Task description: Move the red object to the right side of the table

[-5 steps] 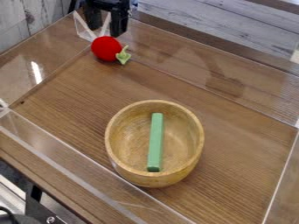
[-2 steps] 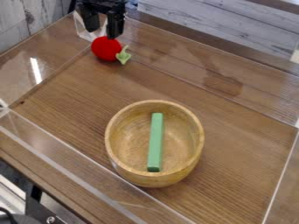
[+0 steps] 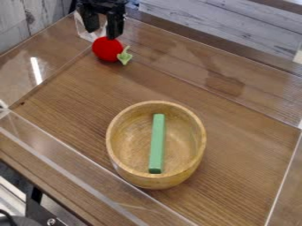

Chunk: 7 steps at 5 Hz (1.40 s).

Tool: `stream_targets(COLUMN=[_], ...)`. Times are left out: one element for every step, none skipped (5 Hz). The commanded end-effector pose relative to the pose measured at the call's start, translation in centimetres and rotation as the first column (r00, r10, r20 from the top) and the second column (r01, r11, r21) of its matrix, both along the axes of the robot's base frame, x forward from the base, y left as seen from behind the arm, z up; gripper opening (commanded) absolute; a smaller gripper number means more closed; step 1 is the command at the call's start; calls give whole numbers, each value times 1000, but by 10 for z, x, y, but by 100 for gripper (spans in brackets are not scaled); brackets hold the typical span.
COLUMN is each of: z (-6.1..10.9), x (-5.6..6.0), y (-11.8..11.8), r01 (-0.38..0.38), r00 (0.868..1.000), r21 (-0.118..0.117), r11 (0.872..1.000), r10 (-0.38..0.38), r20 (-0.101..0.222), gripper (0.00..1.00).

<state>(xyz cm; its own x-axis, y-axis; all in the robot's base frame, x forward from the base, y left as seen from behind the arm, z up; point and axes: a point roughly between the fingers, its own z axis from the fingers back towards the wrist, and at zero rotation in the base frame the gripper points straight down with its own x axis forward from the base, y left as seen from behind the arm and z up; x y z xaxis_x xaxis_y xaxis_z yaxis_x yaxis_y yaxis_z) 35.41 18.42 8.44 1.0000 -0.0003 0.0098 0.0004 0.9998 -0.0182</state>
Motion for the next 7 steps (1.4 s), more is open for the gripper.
stream_targets(z=[20, 18, 18, 17, 16, 15, 5], x=[6, 7, 8, 9, 9, 9, 10], y=[10, 11, 12, 13, 13, 14, 14], r01=[-14, -15, -18, -20, -22, -24, 1], r00=[998, 998, 997, 997, 997, 997, 998], r21=[35, 37, 39, 41, 43, 45, 42], r11=[999, 999, 999, 999, 999, 999, 999], r10=[12, 13, 15, 17, 18, 20, -3], r20=[64, 67, 72, 76, 79, 81, 66], gripper=[100, 100, 100, 100, 100, 100, 100])
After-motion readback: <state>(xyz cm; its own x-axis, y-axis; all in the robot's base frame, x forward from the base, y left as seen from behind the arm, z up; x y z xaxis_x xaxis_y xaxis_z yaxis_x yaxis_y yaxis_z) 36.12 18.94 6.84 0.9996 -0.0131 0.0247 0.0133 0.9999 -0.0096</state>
